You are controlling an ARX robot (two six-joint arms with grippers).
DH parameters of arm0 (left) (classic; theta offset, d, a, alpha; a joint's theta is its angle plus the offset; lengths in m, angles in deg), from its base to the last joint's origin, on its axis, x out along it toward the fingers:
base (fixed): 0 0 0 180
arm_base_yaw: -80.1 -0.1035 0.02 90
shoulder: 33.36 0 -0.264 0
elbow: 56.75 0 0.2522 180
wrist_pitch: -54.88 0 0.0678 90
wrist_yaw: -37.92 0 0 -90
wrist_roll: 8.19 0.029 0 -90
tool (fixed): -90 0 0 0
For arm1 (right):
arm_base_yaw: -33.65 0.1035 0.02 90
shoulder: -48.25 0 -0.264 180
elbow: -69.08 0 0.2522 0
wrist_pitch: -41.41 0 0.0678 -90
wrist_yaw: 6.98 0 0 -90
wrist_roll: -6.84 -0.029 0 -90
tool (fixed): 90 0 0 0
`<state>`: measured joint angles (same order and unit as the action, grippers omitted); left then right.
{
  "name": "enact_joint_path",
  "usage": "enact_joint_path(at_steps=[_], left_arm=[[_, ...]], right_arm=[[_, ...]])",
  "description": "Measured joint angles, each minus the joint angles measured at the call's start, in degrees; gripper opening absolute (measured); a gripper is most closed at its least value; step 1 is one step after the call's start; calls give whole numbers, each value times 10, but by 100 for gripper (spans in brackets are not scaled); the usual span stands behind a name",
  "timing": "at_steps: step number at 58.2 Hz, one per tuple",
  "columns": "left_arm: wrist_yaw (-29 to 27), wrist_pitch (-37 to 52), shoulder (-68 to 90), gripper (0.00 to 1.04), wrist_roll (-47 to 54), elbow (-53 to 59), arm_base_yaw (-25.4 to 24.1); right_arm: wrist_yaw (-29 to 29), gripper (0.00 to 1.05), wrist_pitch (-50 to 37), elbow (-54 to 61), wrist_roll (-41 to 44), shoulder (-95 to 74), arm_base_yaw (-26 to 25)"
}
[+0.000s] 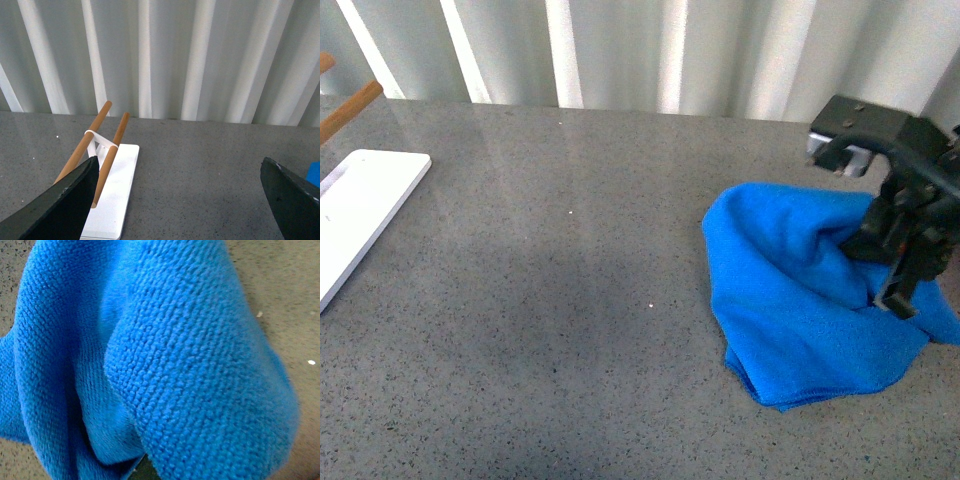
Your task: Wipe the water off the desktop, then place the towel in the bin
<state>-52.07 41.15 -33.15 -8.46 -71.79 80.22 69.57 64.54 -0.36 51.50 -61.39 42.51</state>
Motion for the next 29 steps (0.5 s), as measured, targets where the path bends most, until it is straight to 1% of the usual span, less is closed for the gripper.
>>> enact_joint_path(at_steps=[5,8,12,16,21,26,29], left_arm=[[0,0,0,98,0,0,0],[0,0,0,98,0,0,0],[0,0,0,98,0,0,0],[0,0,-1,98,0,0,0],[0,0,-1,98,0,0,0],[0,0,-1,98,0,0,0],[0,0,-1,98,0,0,0]], right_arm=[[26,3,-22,-28,-40,-71,25],[56,3,-31,-46,-60,-110,35],[79,3,-38,-69,-75,-135,40],[111,3,-39,-114,-94,-174,48],[136,3,-40,-162,-108,-205,61],[129,3,-47,-212,-132,-225,82],[110,3,-47,-229,-150,-231,98]])
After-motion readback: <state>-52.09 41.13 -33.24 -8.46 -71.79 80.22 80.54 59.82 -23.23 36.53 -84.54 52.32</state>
